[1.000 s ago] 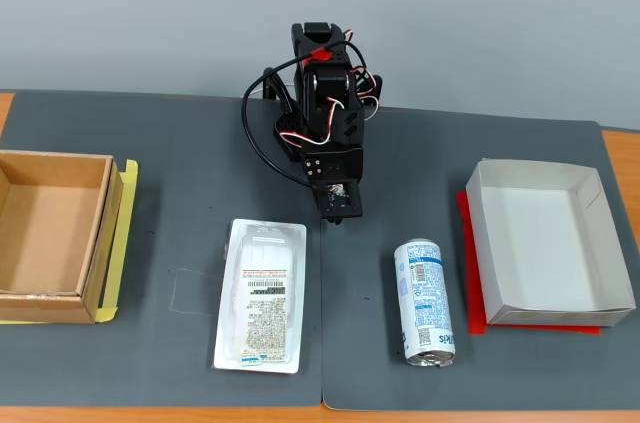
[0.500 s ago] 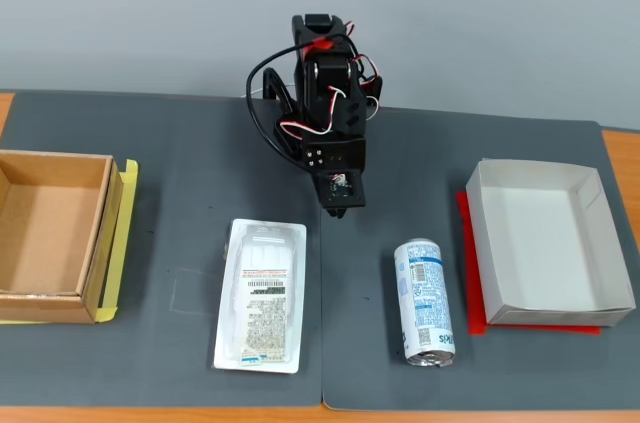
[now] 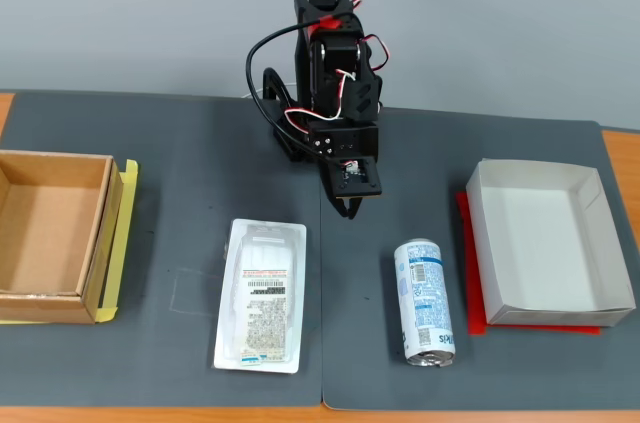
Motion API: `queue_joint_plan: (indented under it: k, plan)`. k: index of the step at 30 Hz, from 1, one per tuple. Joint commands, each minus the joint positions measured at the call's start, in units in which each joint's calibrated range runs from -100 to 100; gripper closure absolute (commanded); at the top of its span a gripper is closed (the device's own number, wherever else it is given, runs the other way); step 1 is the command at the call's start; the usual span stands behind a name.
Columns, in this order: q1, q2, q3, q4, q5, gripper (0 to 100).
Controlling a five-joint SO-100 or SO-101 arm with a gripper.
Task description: Pick the can and put it in the brown box
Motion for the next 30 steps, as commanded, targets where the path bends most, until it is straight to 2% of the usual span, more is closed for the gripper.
queue_joint_plan:
  k: [1,5,10,15,23,30]
  plan:
    - [0.1,8.5,-11.5,-0.4,-0.2,99]
    - [-0.6,16.1,-18.9,-0.1,-0.8,99]
    - [-5.7,25.4,-28.3,0.1,-6.4,99]
    - [-11.0,33.5,-34.9,0.1,-8.9,99]
    - [-12.7,43.9,-41.6,0.1,-11.6,99]
    - [-12.8,49.0,-43.1,0.0,-11.6,99]
